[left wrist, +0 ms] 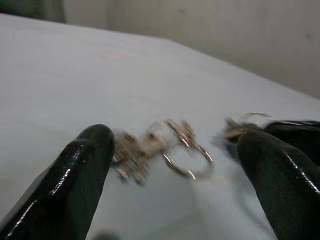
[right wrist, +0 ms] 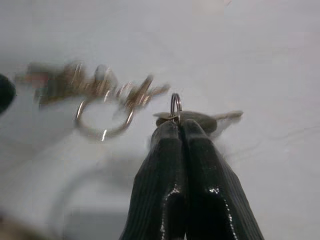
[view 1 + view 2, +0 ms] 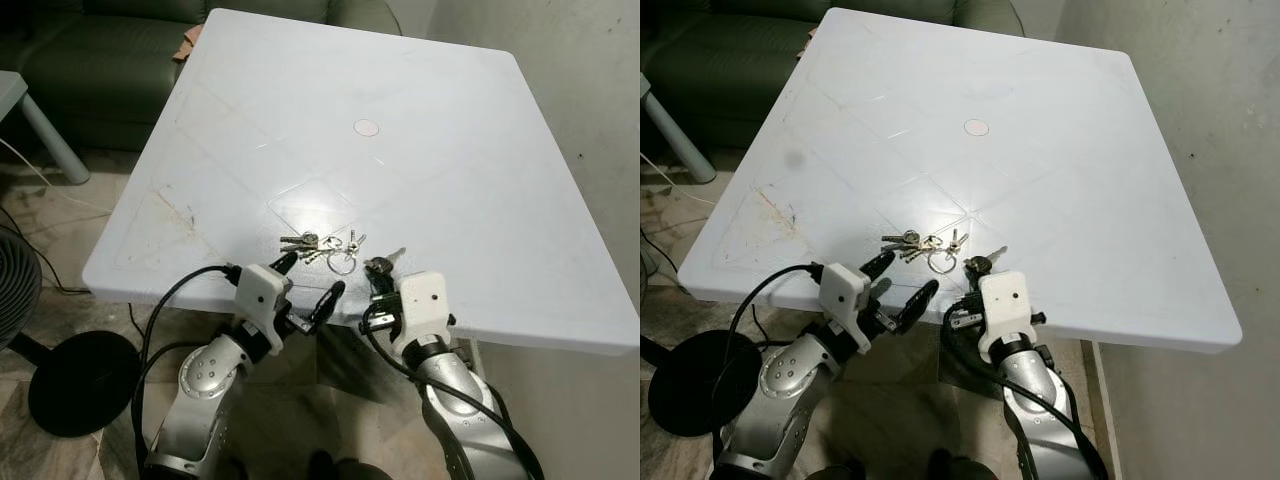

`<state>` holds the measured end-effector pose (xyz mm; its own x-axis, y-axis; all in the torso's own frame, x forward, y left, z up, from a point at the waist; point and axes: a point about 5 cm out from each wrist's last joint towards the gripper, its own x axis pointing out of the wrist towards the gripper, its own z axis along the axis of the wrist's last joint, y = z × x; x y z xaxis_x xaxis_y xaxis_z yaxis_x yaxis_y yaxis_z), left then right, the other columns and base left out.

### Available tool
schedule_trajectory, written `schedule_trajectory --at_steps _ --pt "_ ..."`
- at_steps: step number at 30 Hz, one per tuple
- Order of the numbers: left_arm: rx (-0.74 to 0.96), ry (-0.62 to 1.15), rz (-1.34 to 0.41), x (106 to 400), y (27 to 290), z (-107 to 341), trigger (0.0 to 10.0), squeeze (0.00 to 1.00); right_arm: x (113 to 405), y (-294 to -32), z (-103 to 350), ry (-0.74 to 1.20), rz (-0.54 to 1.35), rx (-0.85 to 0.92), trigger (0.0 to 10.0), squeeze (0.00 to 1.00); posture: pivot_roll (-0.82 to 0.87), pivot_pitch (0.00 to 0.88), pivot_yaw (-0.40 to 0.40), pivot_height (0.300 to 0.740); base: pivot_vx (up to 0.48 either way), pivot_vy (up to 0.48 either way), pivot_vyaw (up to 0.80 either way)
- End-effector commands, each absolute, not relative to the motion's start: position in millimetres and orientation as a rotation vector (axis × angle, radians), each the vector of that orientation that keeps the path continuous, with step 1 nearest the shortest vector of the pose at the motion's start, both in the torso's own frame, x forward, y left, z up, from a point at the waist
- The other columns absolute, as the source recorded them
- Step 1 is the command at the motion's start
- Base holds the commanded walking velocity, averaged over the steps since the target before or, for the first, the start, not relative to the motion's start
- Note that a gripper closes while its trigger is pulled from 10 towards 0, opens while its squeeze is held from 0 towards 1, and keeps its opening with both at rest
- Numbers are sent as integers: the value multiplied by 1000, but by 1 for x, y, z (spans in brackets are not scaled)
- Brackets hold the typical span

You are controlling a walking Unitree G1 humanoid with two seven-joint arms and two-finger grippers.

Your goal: Hang keys on a hook

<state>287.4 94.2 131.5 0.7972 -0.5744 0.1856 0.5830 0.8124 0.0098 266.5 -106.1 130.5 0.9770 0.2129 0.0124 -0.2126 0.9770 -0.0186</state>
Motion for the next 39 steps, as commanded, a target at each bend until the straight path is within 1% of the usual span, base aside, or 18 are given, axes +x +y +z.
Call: schedule_trajectory --at_steps 1,2,3,4,6,8,10,11,12,14,18,20,22,26,30,37,39 --pt "-74 -190 -581 294 99 136 10000 0 269 -118 135 -63 191 64 2196 0 5 187 -94 740 0 0 0" --pt "-81 -194 -574 296 100 137 10000 0 269 -120 135 -65 188 77 2196 0 5 187 -94 740 0 0 0" --pt "-99 -198 -563 298 102 139 10000 0 270 -121 136 -70 184 78 2863 0 6 179 -91 740 0 0 0" --pt "-155 -217 -526 306 109 149 10000 0 271 -126 144 -160 205 60 10000 0 4 168 -85 740 0 0 0" --pt "-196 -241 -496 314 115 160 10000 0 273 -133 149 -199 186 77 10000 0 3 154 -79 740 0 0 0" --pt "-202 -247 -489 315 116 163 10000 0 275 -135 150 -196 168 82 10000 0 3 154 -79 740 0 0 0" --pt "-197 -261 -473 321 119 169 10000 0 278 -141 151 -210 142 64 10000 0 -1 127 -67 740 0 0 0" --pt "-148 -263 -448 327 120 172 10000 0 281 -147 152 -223 121 57 10000 0 -2 114 -61 740 0 0 0" --pt "-148 -263 -448 327 120 172 10000 0 281 -147 152 -223 121 57 10000 0 -2 114 -61 740 0 0 0" --pt "-59 -227 -397 337 121 171 10000 0 286 -157 154 -246 96 57 10000 0 -4 94 -53 740 0 0 0" --pt "-141 -185 -392 346 121 173 10000 0 292 -169 158 -269 54 52 10000 0 -11 75 -46 740 0 0 0" --pt "-111 -186 -373 353 120 178 10000 0 296 -176 161 -281 38 25 10000 0 -15 59 -40 740 0 0 0" --pt "-122 -199 -355 358 122 184 10000 0 299 -181 163 -285 12 3 10000 0 -22 50 -39 740 0 0 0" --pt "-145 -221 -323 362 130 189 10000 0 298 -184 164 -293 27 10 10000 0 -26 42 -36 740 0 0 0" --pt "-177 -242 -293 360 140 190 10000 0 294 -186 161 -297 11 -21 10000 0 -30 33 -37 740 0 0 0" --pt "-76 -269 -311 360 141 189 10000 0 291 -186 157 -302 6 -17 10000 0 -30 33 -30 740 0 0 0" --pt "-114 -268 -329 360 139 190 10000 0 290 -186 158 -308 8 -21 10000 0 -32 32 -29 740 0 0 0"
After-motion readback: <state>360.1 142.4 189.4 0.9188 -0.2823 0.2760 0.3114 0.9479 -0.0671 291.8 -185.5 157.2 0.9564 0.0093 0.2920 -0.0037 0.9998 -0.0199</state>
